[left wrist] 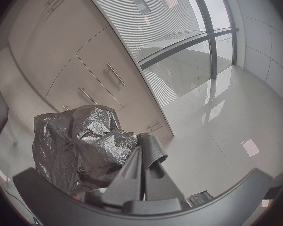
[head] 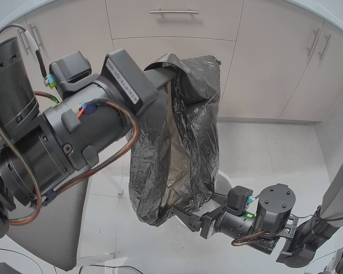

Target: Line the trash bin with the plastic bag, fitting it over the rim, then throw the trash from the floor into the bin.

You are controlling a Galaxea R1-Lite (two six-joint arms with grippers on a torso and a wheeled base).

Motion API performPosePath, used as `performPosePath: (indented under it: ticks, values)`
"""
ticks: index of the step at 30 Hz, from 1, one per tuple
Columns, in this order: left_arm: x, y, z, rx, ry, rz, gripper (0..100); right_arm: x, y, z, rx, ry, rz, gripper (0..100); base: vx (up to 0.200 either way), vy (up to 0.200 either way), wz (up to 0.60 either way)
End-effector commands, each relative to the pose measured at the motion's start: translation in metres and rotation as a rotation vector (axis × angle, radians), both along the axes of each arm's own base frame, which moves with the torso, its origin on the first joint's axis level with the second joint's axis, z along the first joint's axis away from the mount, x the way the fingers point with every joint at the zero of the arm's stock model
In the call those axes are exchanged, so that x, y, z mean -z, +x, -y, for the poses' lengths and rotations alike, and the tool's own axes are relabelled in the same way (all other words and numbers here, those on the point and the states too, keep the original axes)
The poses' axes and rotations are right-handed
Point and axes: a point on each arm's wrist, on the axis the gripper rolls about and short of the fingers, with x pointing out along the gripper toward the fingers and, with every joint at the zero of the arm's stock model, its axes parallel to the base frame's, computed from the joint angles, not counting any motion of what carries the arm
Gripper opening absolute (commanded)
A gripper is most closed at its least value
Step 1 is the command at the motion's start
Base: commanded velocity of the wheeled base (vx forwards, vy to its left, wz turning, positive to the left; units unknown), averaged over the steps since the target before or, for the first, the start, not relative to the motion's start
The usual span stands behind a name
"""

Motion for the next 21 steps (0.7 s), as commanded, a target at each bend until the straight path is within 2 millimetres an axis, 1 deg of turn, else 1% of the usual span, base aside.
performPosePath:
  ticks: [1, 4, 8, 21]
  values:
    - [-0.001, -0.005, -0.001, 0.013, -0.006, 0.002, 0, 0.030, 0.002, -0.013, 0.026, -0.056, -0.035, 100, 0.000, 0.000, 0.00]
    - [-0.001, -0.006, 0.000, 0.020, -0.004, 0.001, 0, 0.029, 0.006, -0.016, 0.069, -0.035, -0.023, 100, 0.000, 0.000, 0.00]
    - [0.000, -0.006, 0.001, 0.021, -0.003, 0.000, 0, 0.024, 0.007, -0.016, 0.083, 0.023, -0.021, 100, 0.000, 0.000, 0.00]
    - [0.000, -0.007, 0.000, 0.021, -0.003, 0.000, 0, 0.019, 0.006, -0.016, 0.087, 0.051, 0.001, 100, 0.000, 0.000, 0.00]
